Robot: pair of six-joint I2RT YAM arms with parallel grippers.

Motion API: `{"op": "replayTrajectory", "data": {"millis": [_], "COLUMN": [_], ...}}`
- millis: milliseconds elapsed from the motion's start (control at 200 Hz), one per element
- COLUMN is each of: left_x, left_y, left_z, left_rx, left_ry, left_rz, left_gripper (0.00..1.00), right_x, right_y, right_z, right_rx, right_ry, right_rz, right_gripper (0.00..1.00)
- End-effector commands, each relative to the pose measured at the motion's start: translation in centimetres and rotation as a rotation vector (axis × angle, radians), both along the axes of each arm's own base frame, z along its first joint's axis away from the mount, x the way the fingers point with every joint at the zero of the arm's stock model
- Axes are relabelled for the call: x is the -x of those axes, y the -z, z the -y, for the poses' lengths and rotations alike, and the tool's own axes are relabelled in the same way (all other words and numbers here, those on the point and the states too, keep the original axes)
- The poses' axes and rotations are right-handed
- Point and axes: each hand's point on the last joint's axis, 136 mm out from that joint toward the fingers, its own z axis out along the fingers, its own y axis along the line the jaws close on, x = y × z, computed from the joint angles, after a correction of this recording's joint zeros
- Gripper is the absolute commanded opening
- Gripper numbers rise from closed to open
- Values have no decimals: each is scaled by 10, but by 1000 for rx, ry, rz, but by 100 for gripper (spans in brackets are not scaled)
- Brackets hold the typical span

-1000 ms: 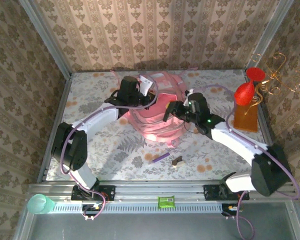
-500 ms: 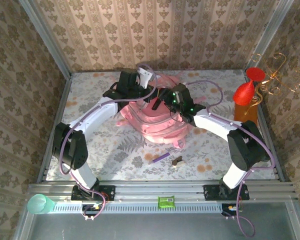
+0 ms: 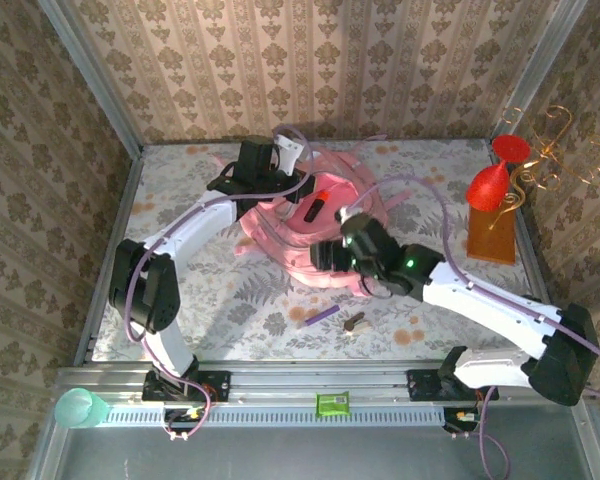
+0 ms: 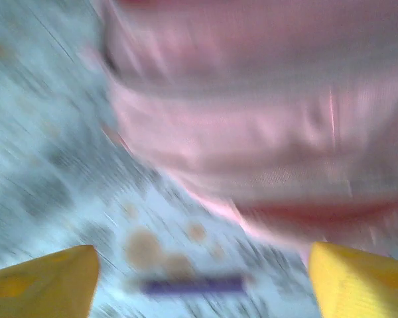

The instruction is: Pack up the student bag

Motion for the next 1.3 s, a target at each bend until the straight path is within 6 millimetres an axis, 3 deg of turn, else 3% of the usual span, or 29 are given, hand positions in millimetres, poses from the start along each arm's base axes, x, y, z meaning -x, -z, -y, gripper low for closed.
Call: {"op": "replayTrajectory", "data": {"millis": [0, 60, 155, 350, 580, 785, 995, 1120, 1295], "left_x": [-18, -18, -18, -17, -17, -16, -15, -14, -12], "left_y": [-38, -34, -30, -25, -25, -24, -25, -29, -37], "left_z": [0, 0, -1, -2, -3, -3, -4, -5, -3], "left_rx": [67, 61, 53, 41, 38, 34, 31, 37, 70], "left_ry": [-15, -17, -20, -20, -21, -19, -20, -22, -19], "left_rz": [117, 113, 107, 103, 102, 103, 103, 111, 106], "left_gripper": [0, 0, 0, 0, 0, 0, 0, 0, 0], "right_x": [37, 49, 62, 64, 70, 74, 53, 20, -55], "right_y": [52, 68, 90, 114, 135, 132, 85, 24, -65], "right_z": [54, 53, 47, 30, 35, 39, 44, 39, 7], "right_rx": [259, 249, 232, 214, 281, 305, 282, 104, -233], "right_ry": [76, 92, 85, 46, 60, 52, 55, 67, 79], "right_rz": [-152, -205, -261, -311, -356, -361, -254, -130, 68], "right_gripper": [92, 100, 100, 99, 83, 63, 57, 55, 56]}}
